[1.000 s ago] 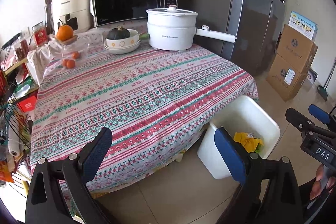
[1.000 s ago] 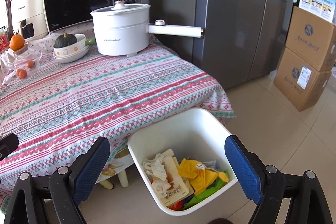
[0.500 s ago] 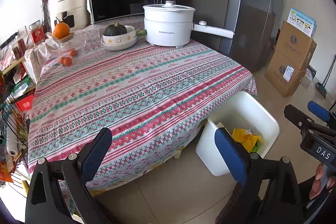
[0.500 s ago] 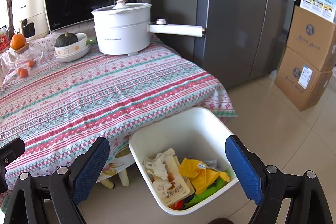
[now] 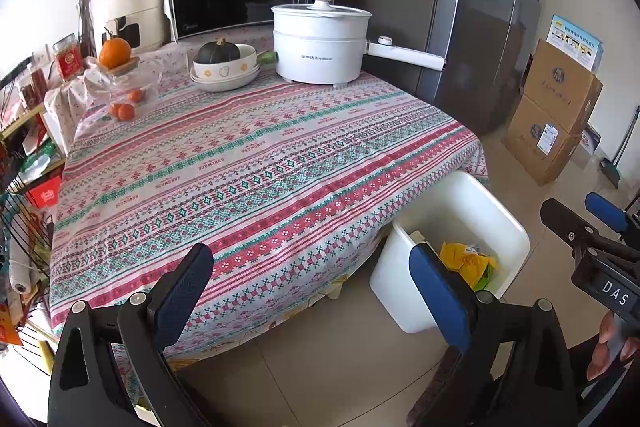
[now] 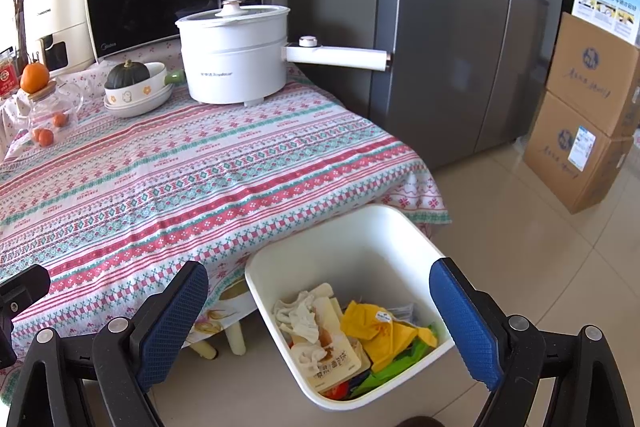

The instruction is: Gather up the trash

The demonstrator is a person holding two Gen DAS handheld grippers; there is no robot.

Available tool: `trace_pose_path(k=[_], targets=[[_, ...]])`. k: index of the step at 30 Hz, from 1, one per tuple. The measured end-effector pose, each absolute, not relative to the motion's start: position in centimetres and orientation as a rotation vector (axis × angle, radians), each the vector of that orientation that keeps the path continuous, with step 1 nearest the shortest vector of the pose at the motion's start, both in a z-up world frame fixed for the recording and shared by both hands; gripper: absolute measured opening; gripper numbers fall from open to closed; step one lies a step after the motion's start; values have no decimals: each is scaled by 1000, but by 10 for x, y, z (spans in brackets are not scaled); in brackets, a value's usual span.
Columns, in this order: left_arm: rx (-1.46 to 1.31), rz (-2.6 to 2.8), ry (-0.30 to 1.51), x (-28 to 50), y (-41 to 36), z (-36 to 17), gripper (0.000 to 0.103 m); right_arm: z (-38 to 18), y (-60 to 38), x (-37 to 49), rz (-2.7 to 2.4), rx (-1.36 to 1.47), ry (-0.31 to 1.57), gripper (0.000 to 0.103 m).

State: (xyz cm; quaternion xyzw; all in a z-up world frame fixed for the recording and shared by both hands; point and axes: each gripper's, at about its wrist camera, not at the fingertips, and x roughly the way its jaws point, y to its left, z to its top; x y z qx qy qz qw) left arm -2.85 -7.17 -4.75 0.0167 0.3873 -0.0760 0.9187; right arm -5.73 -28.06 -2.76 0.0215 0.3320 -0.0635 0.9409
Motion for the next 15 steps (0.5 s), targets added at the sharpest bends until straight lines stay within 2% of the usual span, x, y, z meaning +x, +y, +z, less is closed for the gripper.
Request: trace_pose_path(k=[15], targets=[[34,-157,799,-28,-72,-48,100,-29,-280,-58,-128,41,677,94]])
